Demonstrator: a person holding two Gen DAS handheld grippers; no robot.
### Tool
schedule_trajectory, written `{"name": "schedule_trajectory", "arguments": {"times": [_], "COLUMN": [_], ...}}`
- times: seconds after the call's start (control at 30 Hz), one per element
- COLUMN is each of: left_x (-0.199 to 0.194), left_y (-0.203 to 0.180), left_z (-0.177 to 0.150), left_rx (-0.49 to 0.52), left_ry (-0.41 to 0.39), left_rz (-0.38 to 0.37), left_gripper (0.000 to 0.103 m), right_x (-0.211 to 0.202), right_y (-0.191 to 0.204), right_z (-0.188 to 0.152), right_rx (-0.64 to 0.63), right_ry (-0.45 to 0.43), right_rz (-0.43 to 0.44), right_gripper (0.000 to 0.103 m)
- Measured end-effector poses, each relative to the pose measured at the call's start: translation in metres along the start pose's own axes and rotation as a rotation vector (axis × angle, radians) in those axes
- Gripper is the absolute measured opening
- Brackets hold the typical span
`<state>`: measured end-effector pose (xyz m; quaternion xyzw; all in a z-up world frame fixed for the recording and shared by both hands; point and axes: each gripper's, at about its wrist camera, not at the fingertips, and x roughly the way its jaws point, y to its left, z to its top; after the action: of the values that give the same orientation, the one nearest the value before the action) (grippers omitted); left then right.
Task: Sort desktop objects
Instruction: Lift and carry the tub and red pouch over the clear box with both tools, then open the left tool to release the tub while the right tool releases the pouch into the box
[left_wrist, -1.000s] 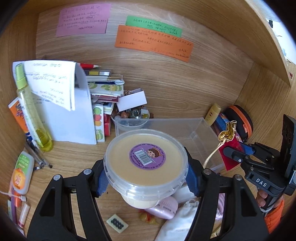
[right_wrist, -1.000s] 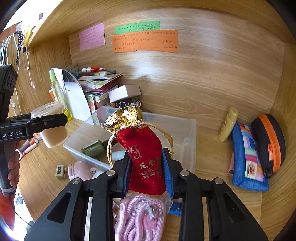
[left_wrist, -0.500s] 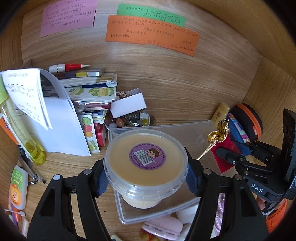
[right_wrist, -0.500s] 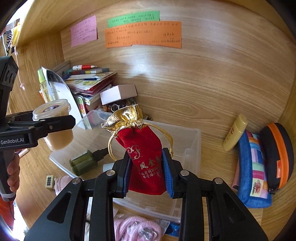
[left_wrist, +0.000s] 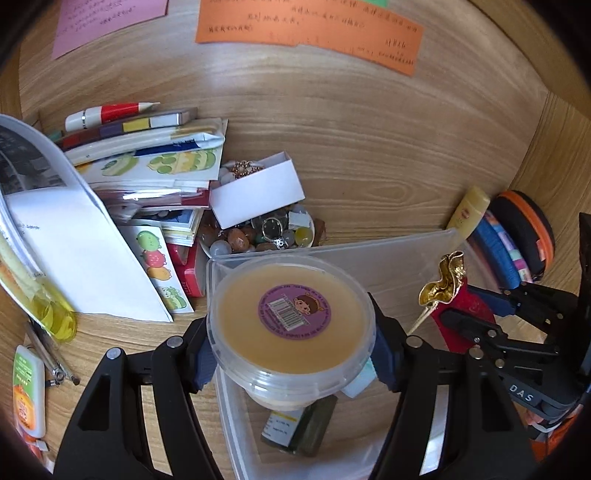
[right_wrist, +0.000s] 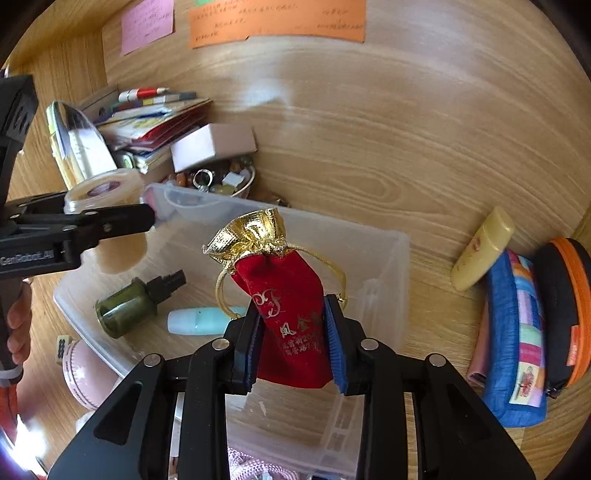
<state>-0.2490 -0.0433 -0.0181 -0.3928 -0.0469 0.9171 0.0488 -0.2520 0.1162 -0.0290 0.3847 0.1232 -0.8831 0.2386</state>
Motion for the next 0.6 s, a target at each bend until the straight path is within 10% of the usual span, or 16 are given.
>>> {"name": "schedule_trajectory", "arguments": {"times": [0.6], "left_x": [0.019], "left_y": [-0.010], "left_z": [-0.007], "left_rx": [0.086], "left_ry": [0.037], "left_rz": [0.049], "left_gripper": [0.068], "right_x": [0.037], "right_y": [0.018], "right_z": [0.001], "right_rx": [-0.038], "right_ry": [0.128], "right_rz": [-0.002], "right_gripper": [0.031]}}
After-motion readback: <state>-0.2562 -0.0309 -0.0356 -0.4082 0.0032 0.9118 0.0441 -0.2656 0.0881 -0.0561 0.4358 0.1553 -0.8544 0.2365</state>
